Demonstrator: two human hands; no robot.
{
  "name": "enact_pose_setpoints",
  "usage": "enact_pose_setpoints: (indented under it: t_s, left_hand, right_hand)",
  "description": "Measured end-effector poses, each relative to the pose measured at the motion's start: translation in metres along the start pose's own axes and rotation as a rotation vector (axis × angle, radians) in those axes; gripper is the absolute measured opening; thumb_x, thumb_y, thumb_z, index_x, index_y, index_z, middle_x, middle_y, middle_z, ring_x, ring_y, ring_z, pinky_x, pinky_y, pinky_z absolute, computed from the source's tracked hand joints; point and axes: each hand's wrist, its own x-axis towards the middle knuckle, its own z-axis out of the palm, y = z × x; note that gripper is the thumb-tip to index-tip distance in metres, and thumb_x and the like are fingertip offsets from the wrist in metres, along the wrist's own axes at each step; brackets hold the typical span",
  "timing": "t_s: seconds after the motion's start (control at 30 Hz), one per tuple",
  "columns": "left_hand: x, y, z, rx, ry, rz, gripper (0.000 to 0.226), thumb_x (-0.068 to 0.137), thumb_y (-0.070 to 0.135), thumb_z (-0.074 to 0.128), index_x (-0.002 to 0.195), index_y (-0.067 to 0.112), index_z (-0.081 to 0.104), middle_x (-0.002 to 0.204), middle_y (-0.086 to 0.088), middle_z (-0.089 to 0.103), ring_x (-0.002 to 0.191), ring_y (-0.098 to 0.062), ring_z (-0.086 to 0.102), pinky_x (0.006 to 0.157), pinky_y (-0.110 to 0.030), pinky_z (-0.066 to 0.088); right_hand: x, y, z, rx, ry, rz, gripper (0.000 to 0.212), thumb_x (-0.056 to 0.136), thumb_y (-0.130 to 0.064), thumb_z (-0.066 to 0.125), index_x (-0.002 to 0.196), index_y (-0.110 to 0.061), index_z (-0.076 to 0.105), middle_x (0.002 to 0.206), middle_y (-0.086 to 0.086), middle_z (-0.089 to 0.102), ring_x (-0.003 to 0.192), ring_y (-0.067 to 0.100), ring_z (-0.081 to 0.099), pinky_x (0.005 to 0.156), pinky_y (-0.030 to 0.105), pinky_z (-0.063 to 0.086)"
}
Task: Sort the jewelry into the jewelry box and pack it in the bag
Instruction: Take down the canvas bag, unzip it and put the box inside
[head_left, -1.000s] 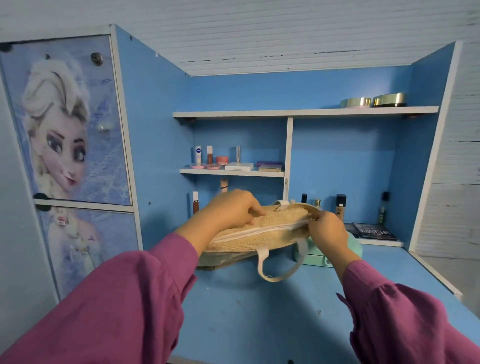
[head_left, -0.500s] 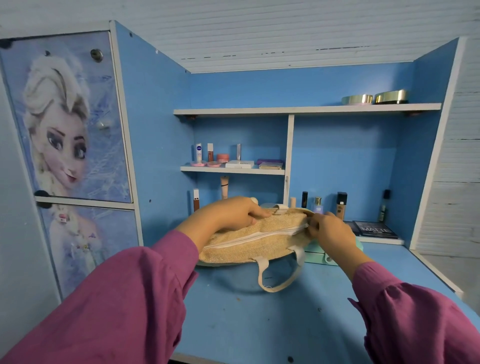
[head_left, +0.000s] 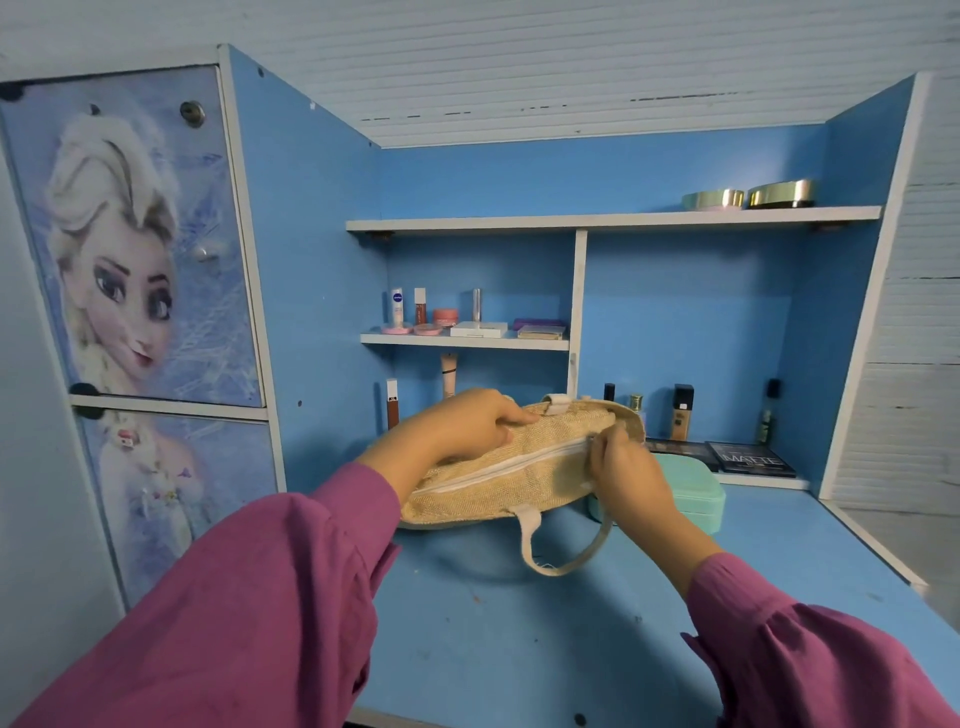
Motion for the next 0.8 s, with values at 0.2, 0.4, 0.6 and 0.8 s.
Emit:
enact_pose_setpoints:
  t_s: [0.2, 0.4, 0.6, 0.8]
  left_hand:
    - [0.001, -0.005, 0.001, -0.026, -0.021, -0.004, 0.044, 0.097, 0.016, 0.051, 0.135, 0.037, 0.050, 0.139, 0.006, 0.049, 0.117, -0.015, 0.050, 0.092, -0.023, 0.038]
    - [0.005, 0.001, 0.005, -0.012, -0.076, 0.021, 0.040, 0.096, 0.017, 0.053, 0.129, 0.038, 0.056, 0.141, 0.010, 0.049, 0.115, -0.016, 0.055, 0.101, -0.038, 0.044]
    - [0.008, -0.002, 0.012, -0.097, -0.021, -0.002, 0.041, 0.095, 0.014, 0.054, 0.129, 0.037, 0.056, 0.137, 0.010, 0.053, 0.109, -0.024, 0.062, 0.097, -0.043, 0.049]
    - [0.013, 0.005, 0.018, -0.185, 0.064, -0.025, 0.038, 0.097, 0.010, 0.050, 0.131, 0.026, 0.058, 0.132, 0.000, 0.059, 0.114, -0.020, 0.056, 0.083, -0.022, 0.041]
  right_hand:
    - [-0.003, -0.003, 0.003, 0.073, -0.051, 0.043, 0.017, 0.102, -0.017, 0.032, 0.098, -0.007, 0.044, 0.092, 0.017, 0.062, 0.078, 0.031, 0.056, 0.065, 0.034, 0.038]
    - [0.005, -0.006, -0.005, 0.186, -0.019, 0.204, 0.020, 0.097, -0.007, 0.044, 0.113, 0.003, 0.050, 0.102, 0.019, 0.064, 0.090, 0.033, 0.061, 0.068, 0.035, 0.044]
    - [-0.006, -0.016, 0.005, -0.079, -0.033, -0.012, 0.019, 0.098, -0.009, 0.038, 0.109, -0.002, 0.052, 0.106, 0.015, 0.061, 0.094, 0.030, 0.057, 0.072, 0.035, 0.042]
    - [-0.040, -0.048, 0.025, -0.065, -0.113, -0.257, 0.017, 0.094, -0.009, 0.046, 0.107, -0.007, 0.057, 0.104, 0.011, 0.060, 0.100, 0.027, 0.052, 0.081, 0.033, 0.040]
